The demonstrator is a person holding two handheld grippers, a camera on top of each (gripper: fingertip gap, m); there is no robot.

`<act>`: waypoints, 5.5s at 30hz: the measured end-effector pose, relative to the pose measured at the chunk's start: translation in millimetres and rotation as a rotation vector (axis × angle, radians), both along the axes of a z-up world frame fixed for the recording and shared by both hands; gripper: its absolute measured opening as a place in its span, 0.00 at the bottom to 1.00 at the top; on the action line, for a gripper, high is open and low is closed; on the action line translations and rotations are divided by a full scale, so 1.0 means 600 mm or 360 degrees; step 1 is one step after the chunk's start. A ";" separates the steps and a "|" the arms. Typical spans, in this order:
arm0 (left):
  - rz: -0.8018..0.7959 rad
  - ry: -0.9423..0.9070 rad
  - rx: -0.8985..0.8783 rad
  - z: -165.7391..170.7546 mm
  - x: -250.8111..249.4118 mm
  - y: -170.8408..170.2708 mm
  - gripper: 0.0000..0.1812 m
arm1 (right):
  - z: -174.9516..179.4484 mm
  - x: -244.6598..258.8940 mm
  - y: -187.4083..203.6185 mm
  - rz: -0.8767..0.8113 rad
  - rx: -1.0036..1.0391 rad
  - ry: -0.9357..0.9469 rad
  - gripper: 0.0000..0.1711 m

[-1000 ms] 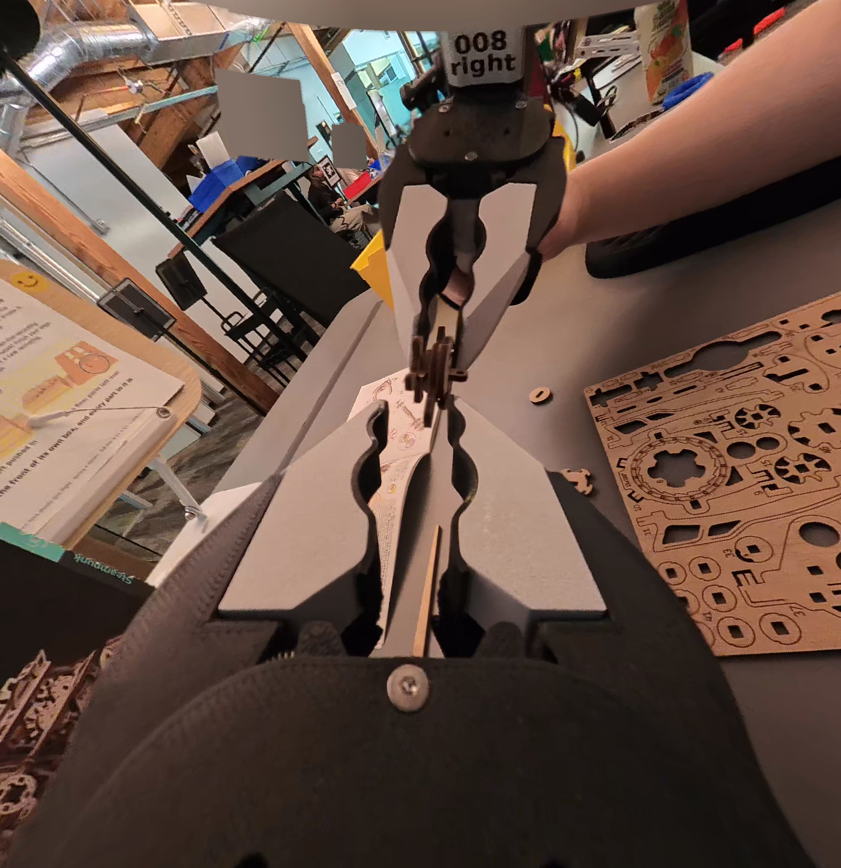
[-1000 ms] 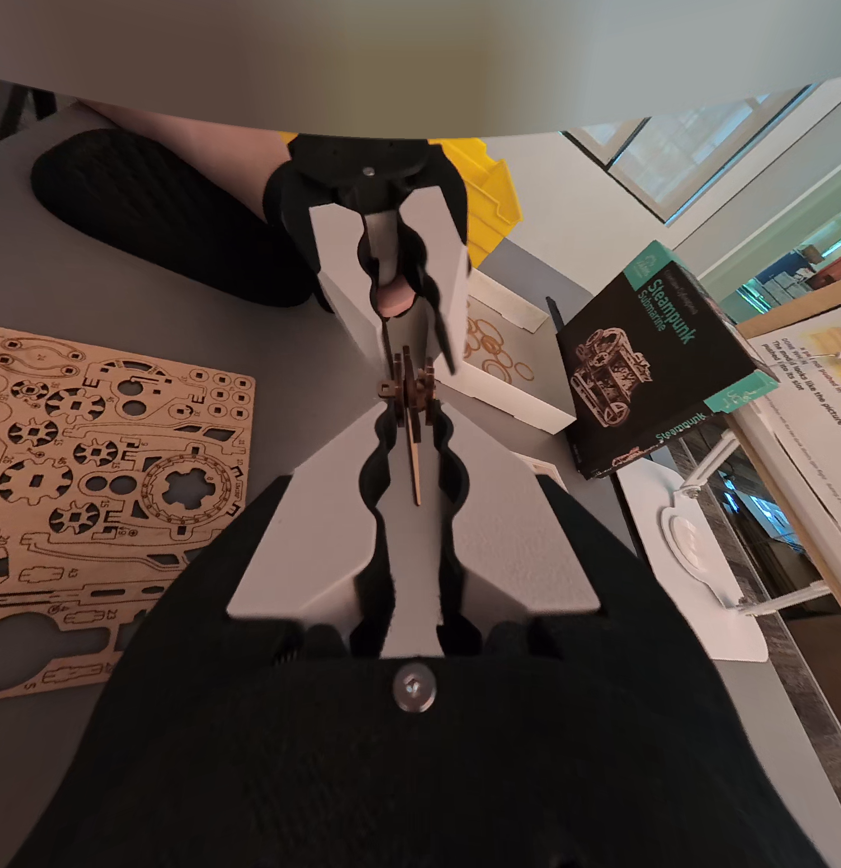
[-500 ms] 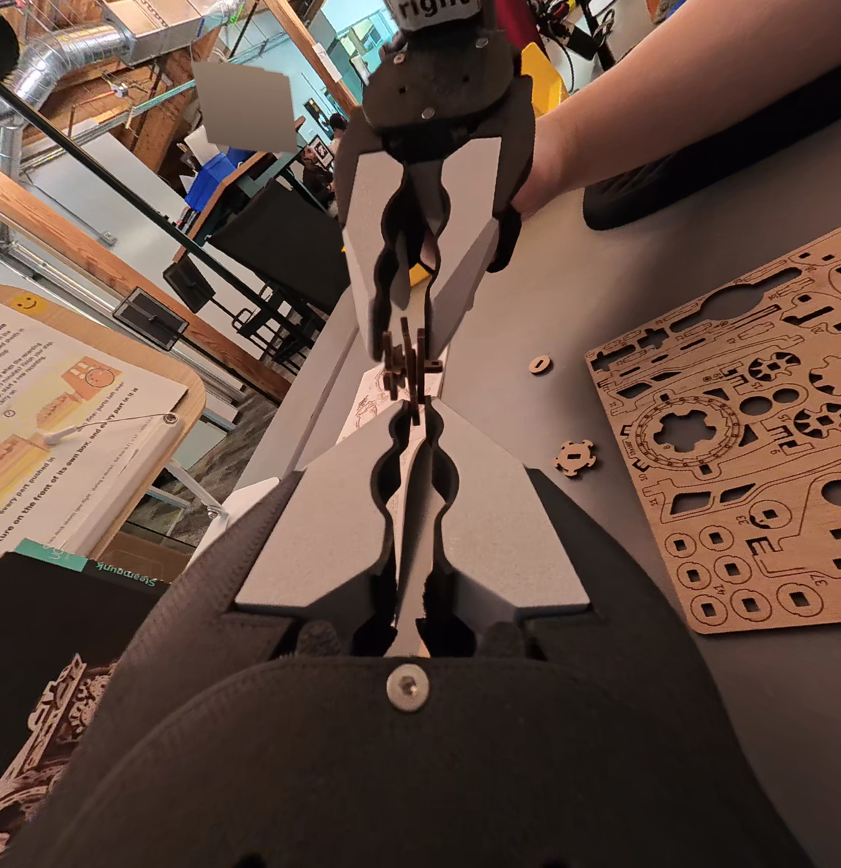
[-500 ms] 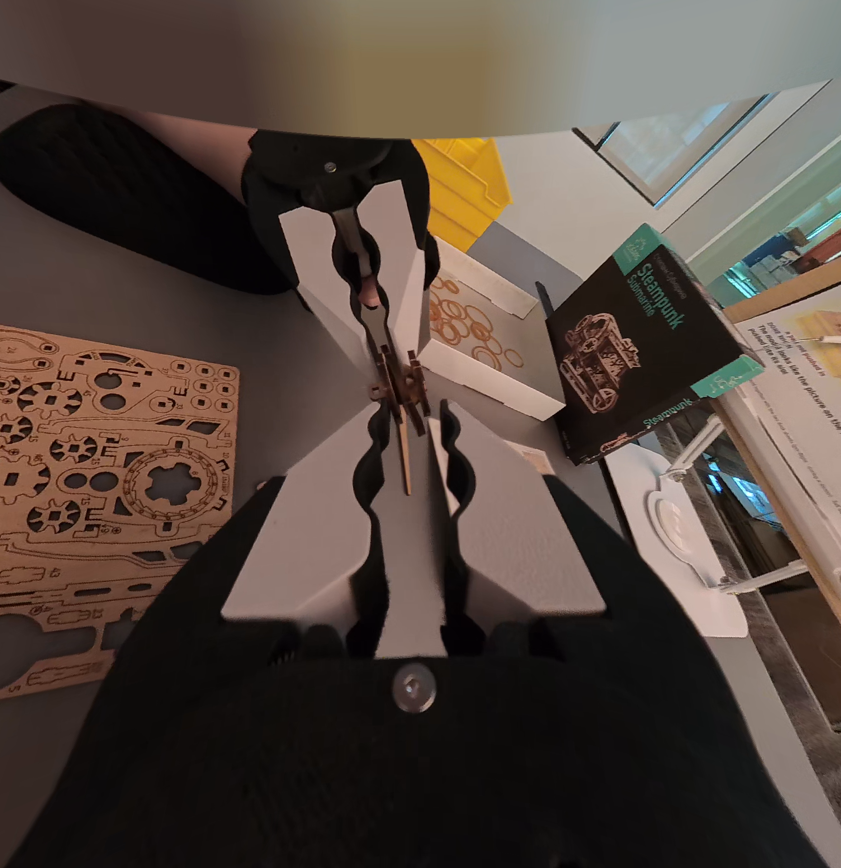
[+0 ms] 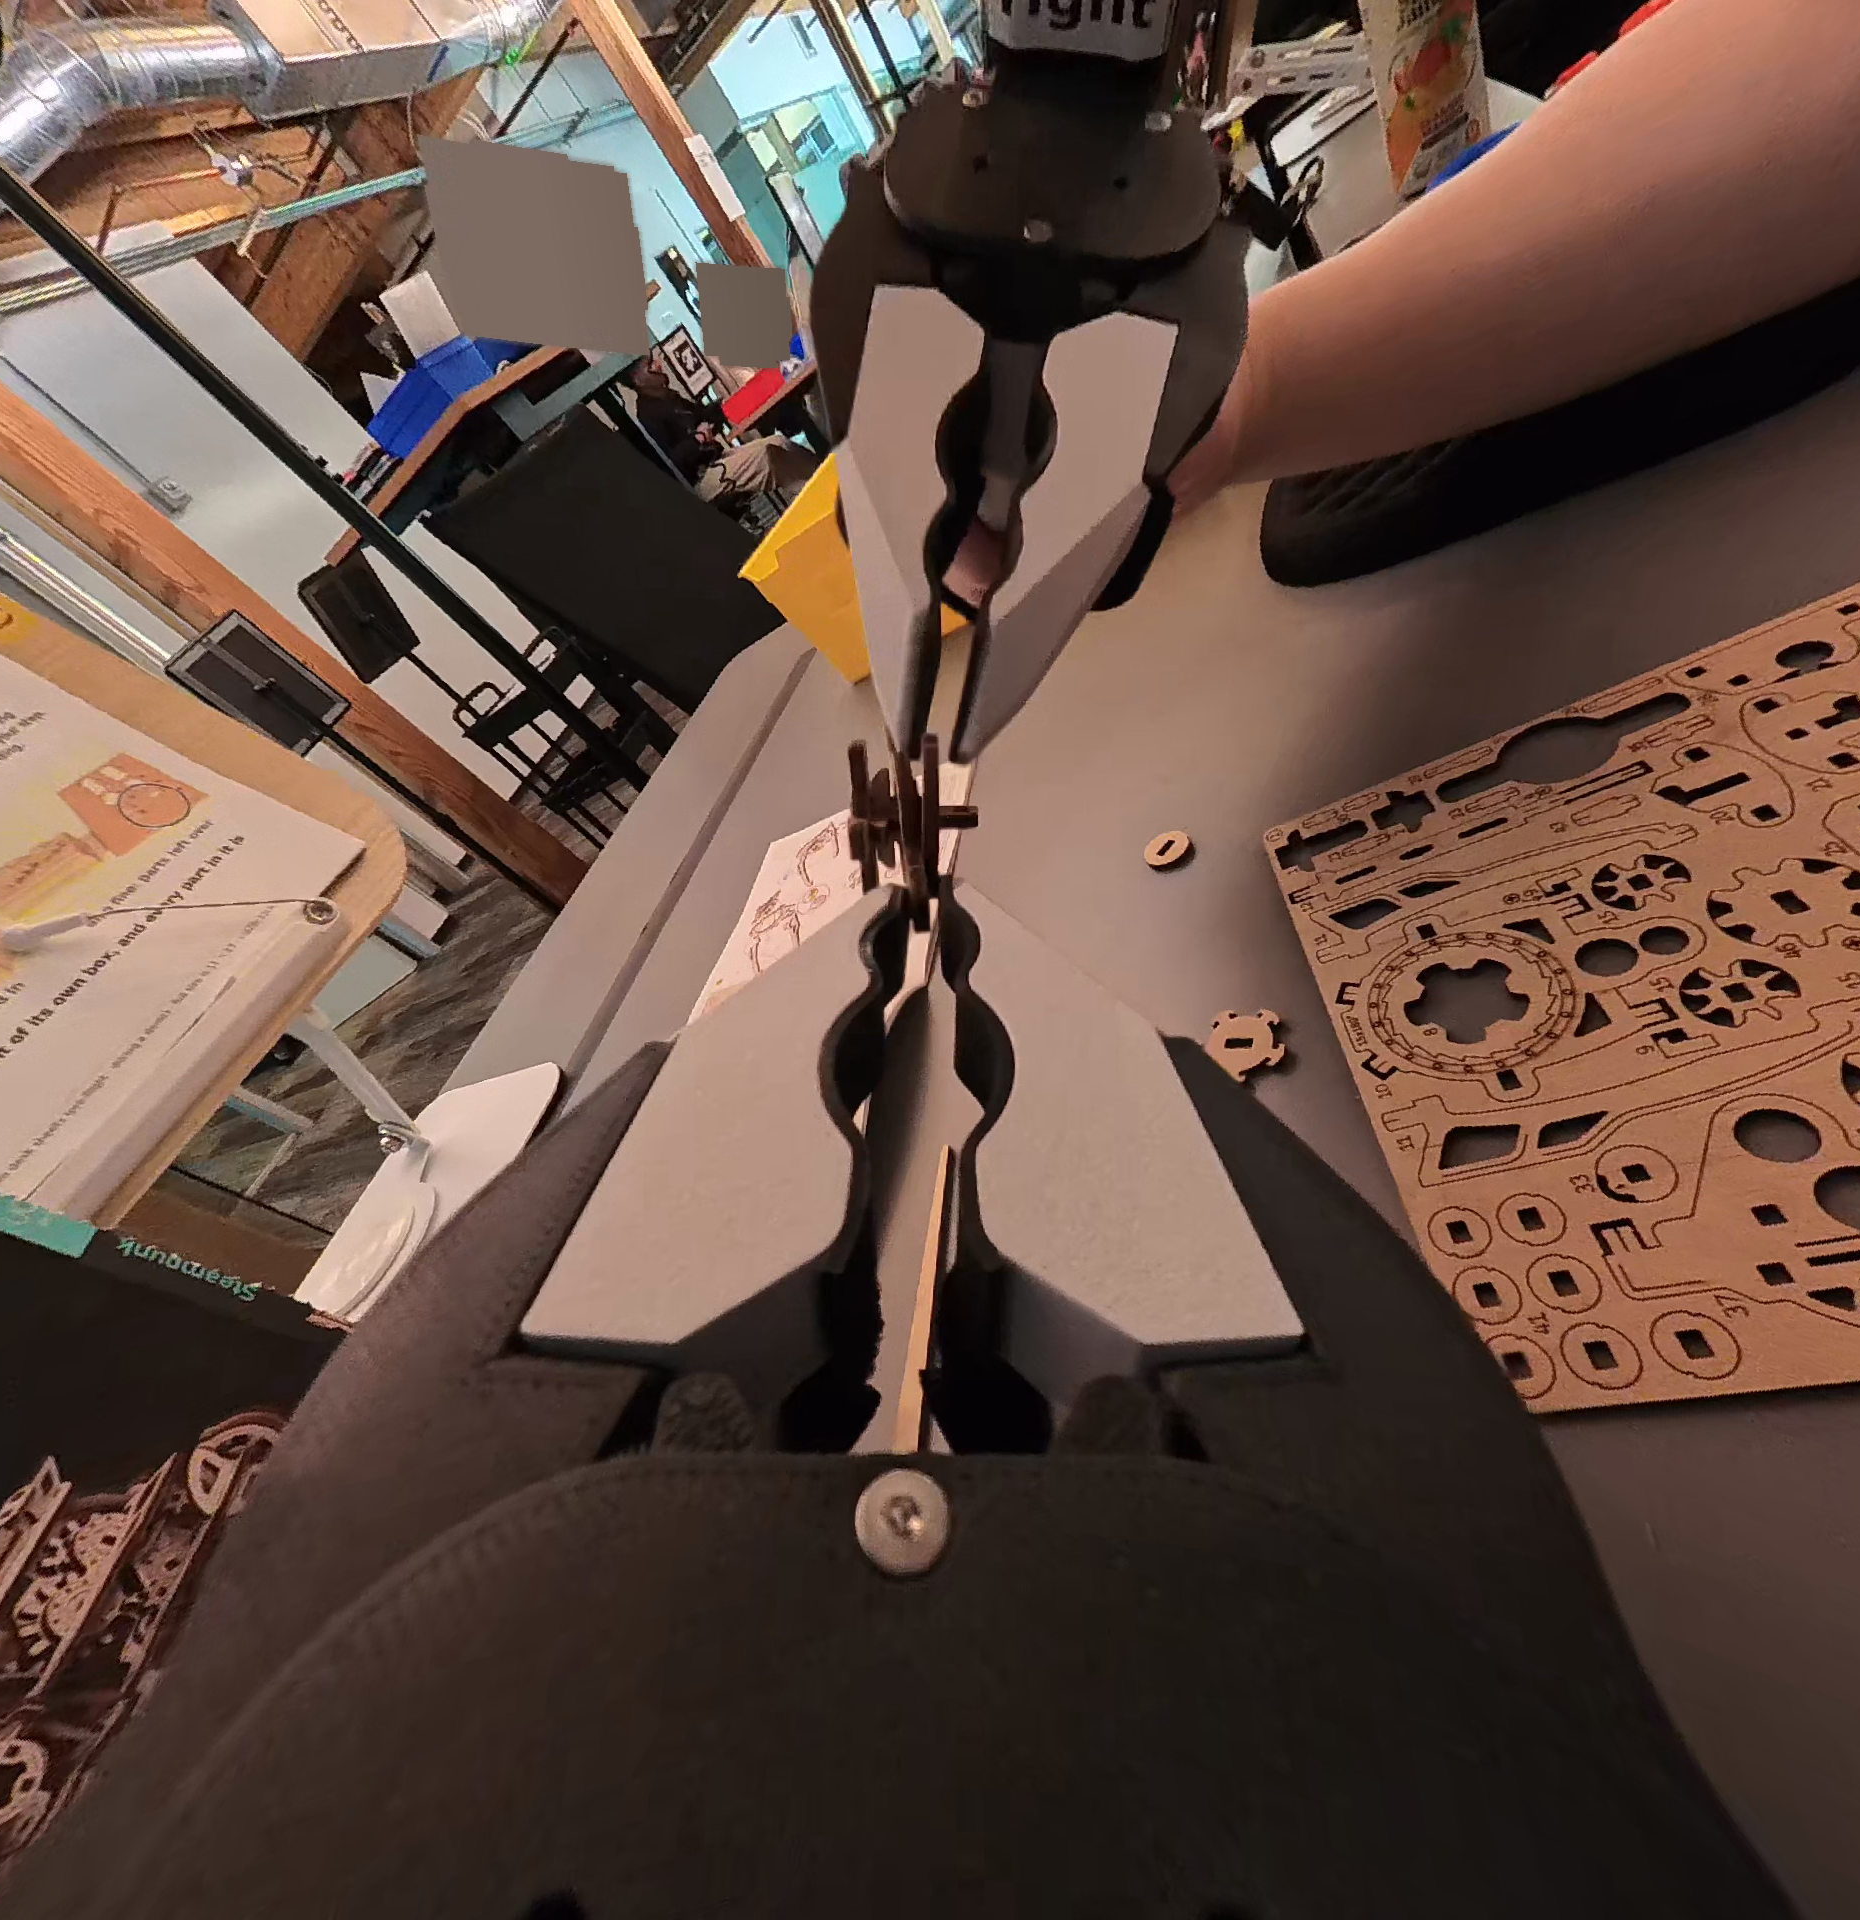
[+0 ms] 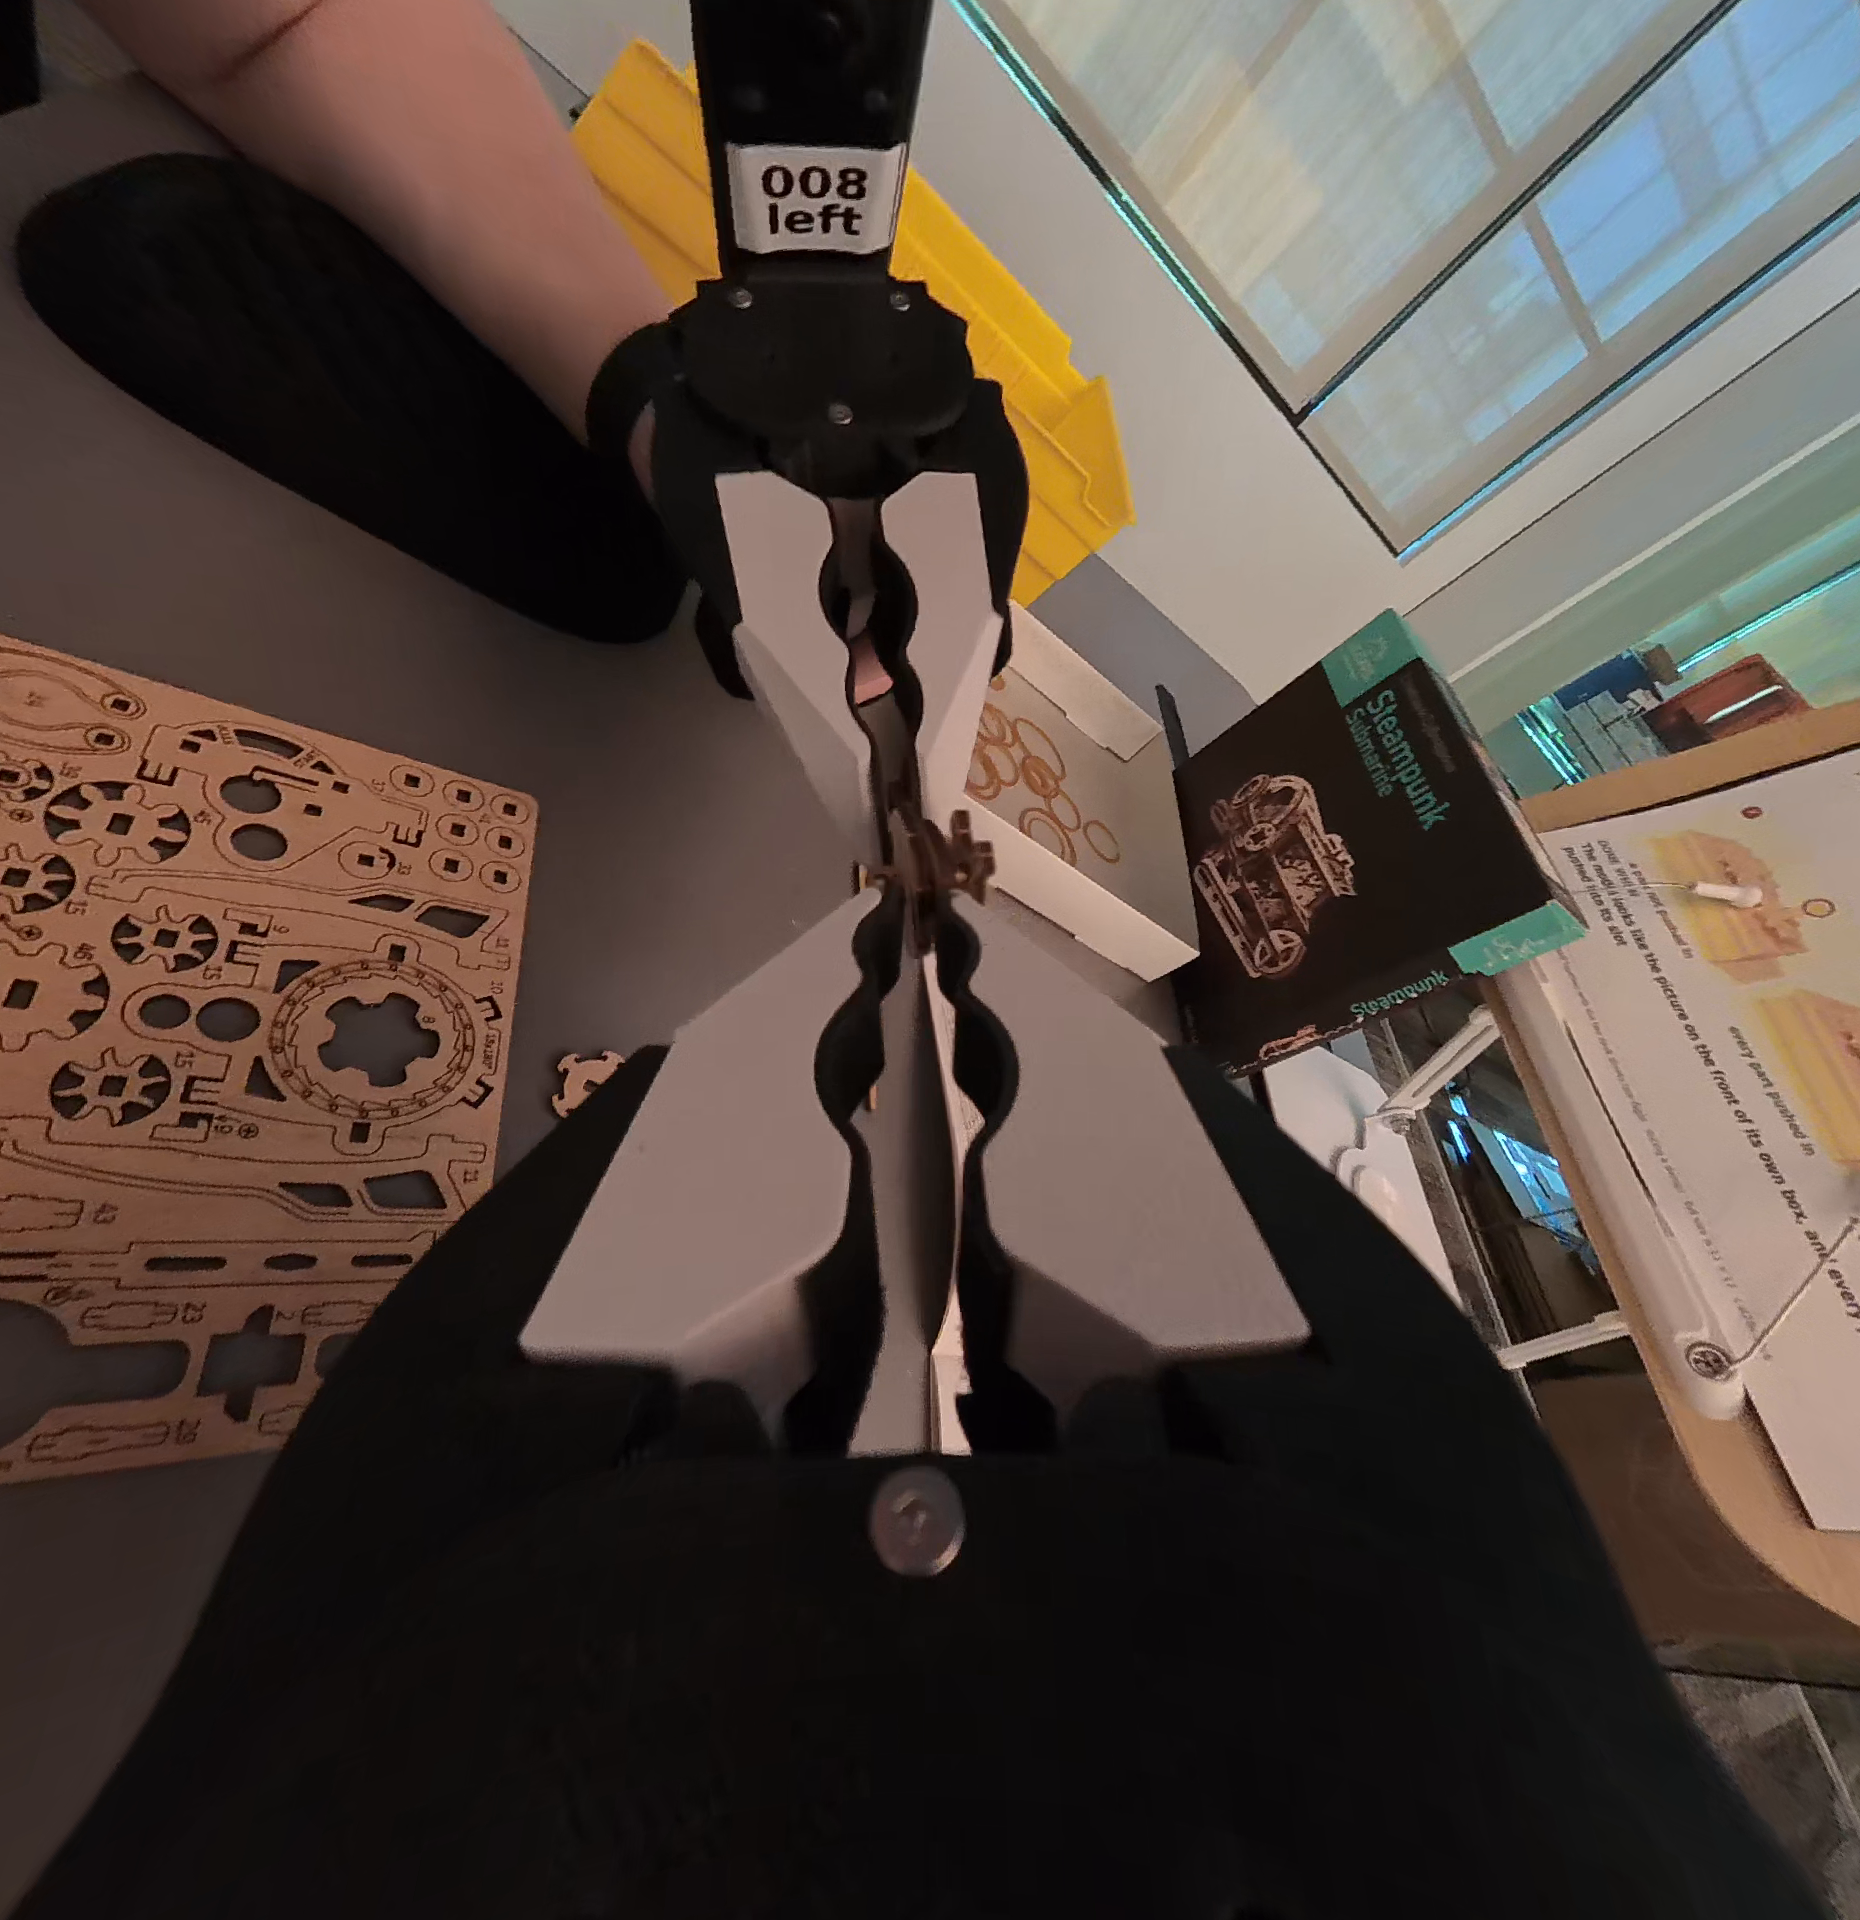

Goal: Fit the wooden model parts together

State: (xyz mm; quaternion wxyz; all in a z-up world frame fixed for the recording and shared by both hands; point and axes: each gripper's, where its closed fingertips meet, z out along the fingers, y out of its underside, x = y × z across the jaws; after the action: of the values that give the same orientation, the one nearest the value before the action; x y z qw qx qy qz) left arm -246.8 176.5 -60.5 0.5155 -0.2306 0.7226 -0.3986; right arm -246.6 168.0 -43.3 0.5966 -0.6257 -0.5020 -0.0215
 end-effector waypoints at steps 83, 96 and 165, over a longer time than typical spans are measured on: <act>-0.0135 0.0049 -0.0064 -0.001 -0.008 -0.028 0.07 | -0.022 -0.007 0.002 -0.0010 -0.0195 -0.0014 0.16; -0.0248 0.0345 -0.0442 -0.012 -0.007 -0.034 0.07 | -0.043 -0.011 -0.003 0.0049 -0.0628 0.0319 0.13; -0.0343 0.1119 -0.1815 -0.025 0.013 0.009 0.10 | -0.065 0.004 0.018 0.0046 -0.1836 0.1619 0.08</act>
State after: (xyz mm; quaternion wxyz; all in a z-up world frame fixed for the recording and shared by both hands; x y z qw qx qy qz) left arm -238.7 182.2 -75.2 0.0049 -0.5091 0.5429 -0.6679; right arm -244.3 178.7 -82.1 0.3334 -0.7641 -0.1056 0.5421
